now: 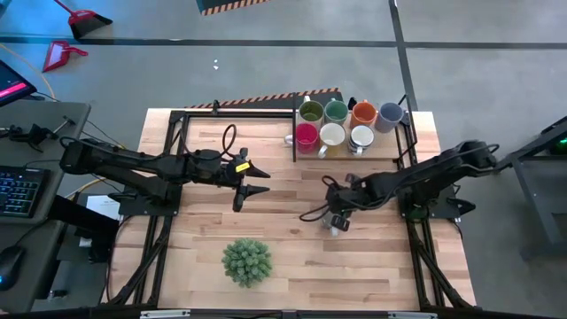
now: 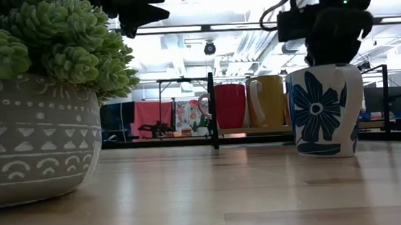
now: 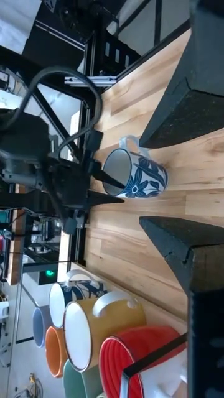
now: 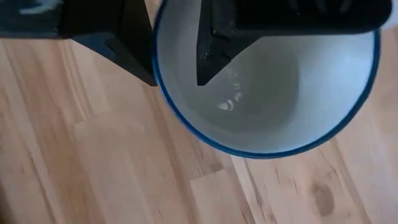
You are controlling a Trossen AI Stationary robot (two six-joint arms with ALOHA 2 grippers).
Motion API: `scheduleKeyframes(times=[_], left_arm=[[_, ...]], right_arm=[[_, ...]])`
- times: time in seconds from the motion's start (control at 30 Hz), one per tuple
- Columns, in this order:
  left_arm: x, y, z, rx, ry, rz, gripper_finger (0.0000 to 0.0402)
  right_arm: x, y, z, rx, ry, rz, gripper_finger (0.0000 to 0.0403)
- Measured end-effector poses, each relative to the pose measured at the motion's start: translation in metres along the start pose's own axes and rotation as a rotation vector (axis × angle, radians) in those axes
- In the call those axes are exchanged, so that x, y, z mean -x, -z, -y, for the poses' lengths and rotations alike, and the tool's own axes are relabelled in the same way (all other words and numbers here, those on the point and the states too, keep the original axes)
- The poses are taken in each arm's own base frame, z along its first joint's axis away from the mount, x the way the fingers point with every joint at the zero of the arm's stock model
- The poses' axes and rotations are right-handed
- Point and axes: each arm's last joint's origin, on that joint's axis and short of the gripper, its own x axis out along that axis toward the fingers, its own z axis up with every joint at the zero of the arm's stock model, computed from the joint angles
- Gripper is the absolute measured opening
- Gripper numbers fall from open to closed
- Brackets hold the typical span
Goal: Place coffee mugs
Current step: Put the white mug on the shelf
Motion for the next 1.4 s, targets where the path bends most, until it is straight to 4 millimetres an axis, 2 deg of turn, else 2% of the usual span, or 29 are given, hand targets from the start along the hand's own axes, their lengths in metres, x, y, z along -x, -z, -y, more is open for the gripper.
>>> scheduleKeyframes(times=[0.17, 0.4, 0.5, 0.63, 0.93, 1.13, 1.27, 1.4], left_arm=[[0.0, 0.0, 0.0, -0.008, 0.0, -0.002, 0.0179], [0.0, 0.0, 0.0, -0.009, -0.001, -0.002, 0.0179], [0.0, 0.0, 0.0, -0.01, -0.001, -0.004, 0.0179], [0.0, 0.001, 0.0, -0.01, -0.002, -0.011, 0.0179], [0.0, 0.001, 0.0, -0.012, -0.002, -0.011, 0.0179], [0.0, 0.002, 0.0, -0.053, -0.002, -0.016, 0.0179], [0.0, 0.003, 0.0, -0.053, -0.003, -0.034, 0.0179], [0.0, 0.005, -0.001, -0.053, -0.004, -0.052, 0.0179]], right_arm=[[-0.009, -0.002, -0.004, 0.001, -0.009, -0.014, 0.0085], [-0.01, -0.003, -0.004, -0.03, -0.008, 0.001, 0.0082], [-0.01, -0.002, -0.004, -0.054, -0.007, -0.005, 0.0062], [-0.009, 0.0, -0.002, -0.102, 0.011, -0.029, 0.0011], [-0.005, 0.002, 0.004, -0.213, 0.083, -0.043, 0.0003], [0.025, -0.006, 0.01, -0.207, 0.186, -0.085, 0.0001], [0.051, -0.012, 0.013, -0.188, 0.238, -0.139, 0.0001], [0.082, -0.011, 0.021, -0.272, 0.271, -0.126, 0.0001]])
